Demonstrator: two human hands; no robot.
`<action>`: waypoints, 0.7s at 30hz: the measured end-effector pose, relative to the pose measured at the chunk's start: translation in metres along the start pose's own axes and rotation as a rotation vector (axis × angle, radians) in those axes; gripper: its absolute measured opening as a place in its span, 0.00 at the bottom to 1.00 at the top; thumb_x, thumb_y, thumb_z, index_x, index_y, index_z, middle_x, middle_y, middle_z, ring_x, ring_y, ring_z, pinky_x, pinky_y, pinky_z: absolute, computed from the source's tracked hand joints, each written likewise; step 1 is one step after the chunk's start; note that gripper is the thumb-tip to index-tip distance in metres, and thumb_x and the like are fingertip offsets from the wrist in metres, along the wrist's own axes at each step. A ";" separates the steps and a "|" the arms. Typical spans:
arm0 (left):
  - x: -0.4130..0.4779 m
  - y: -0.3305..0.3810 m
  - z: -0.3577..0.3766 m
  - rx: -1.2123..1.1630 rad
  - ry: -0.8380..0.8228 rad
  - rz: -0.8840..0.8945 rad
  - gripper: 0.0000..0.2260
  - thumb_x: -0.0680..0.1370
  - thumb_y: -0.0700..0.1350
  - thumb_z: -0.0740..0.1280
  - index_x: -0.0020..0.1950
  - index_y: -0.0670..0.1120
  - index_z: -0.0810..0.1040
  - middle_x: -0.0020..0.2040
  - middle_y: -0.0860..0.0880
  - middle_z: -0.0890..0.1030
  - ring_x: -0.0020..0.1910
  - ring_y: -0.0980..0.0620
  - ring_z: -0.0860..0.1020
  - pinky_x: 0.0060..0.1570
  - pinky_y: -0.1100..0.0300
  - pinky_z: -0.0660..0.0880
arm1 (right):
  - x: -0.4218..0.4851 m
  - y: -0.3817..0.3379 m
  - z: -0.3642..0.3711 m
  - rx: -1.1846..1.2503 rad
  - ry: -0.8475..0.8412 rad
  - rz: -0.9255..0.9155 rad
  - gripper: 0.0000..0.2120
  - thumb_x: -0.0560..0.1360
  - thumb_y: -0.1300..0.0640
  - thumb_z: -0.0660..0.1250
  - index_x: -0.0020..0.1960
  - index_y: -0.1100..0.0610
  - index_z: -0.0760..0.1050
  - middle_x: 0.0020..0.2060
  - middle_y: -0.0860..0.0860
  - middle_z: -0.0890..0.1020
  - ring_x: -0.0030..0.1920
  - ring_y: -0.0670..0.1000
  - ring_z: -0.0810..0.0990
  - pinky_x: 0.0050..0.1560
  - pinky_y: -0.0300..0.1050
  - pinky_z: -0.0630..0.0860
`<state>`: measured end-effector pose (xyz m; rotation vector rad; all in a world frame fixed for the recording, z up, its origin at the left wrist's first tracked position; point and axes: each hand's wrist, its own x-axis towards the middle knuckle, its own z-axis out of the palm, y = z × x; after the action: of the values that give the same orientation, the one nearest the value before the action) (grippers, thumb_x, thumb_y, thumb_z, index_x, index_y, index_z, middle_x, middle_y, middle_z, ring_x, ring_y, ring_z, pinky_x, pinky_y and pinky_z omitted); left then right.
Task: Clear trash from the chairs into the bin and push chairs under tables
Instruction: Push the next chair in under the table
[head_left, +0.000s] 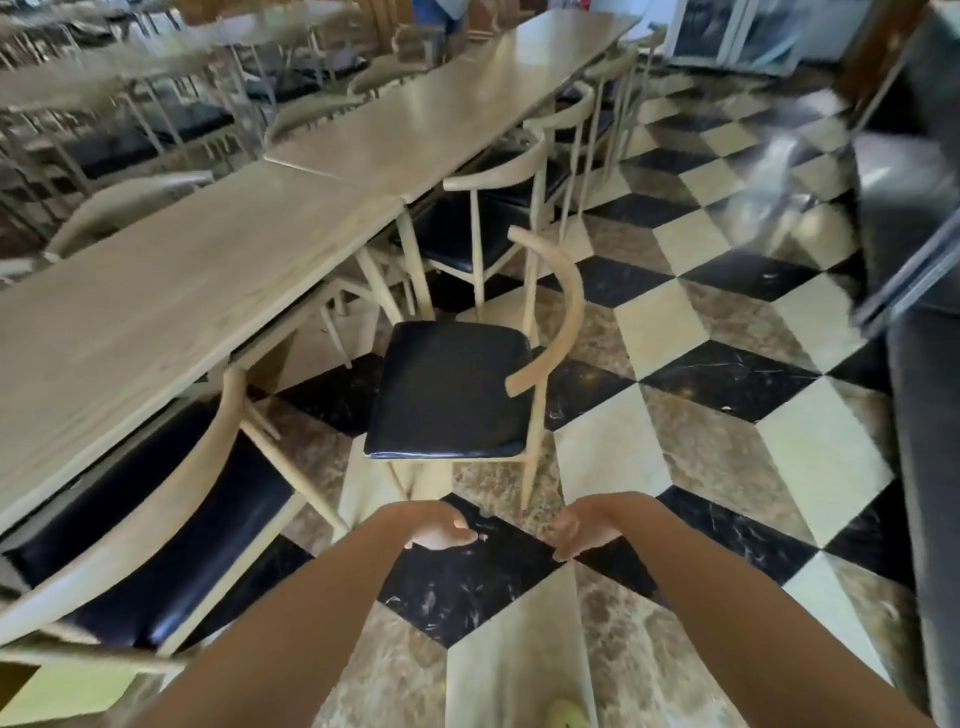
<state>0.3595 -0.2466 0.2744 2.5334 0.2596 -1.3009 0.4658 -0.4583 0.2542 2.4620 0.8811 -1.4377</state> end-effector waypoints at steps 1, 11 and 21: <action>0.009 0.010 -0.011 -0.013 0.021 0.001 0.25 0.80 0.61 0.52 0.73 0.50 0.67 0.73 0.50 0.68 0.69 0.47 0.70 0.63 0.55 0.72 | -0.003 0.012 -0.010 0.006 0.007 0.014 0.39 0.69 0.32 0.64 0.73 0.50 0.62 0.71 0.50 0.70 0.68 0.56 0.70 0.68 0.53 0.68; 0.060 0.086 -0.117 -0.045 0.108 -0.039 0.22 0.82 0.55 0.52 0.69 0.45 0.72 0.65 0.47 0.76 0.57 0.49 0.77 0.52 0.61 0.72 | 0.003 0.120 -0.100 -0.016 0.067 0.039 0.34 0.68 0.36 0.67 0.69 0.50 0.67 0.67 0.50 0.72 0.66 0.55 0.71 0.68 0.52 0.67; 0.138 0.102 -0.205 -0.266 0.198 -0.084 0.23 0.81 0.54 0.54 0.74 0.45 0.65 0.67 0.44 0.74 0.63 0.44 0.75 0.56 0.54 0.75 | 0.062 0.177 -0.212 -0.007 0.058 -0.035 0.31 0.75 0.43 0.65 0.73 0.53 0.63 0.73 0.50 0.66 0.72 0.53 0.65 0.70 0.47 0.63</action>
<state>0.6252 -0.2719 0.2927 2.4419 0.5471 -0.9687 0.7452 -0.4896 0.2868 2.5065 0.9433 -1.3785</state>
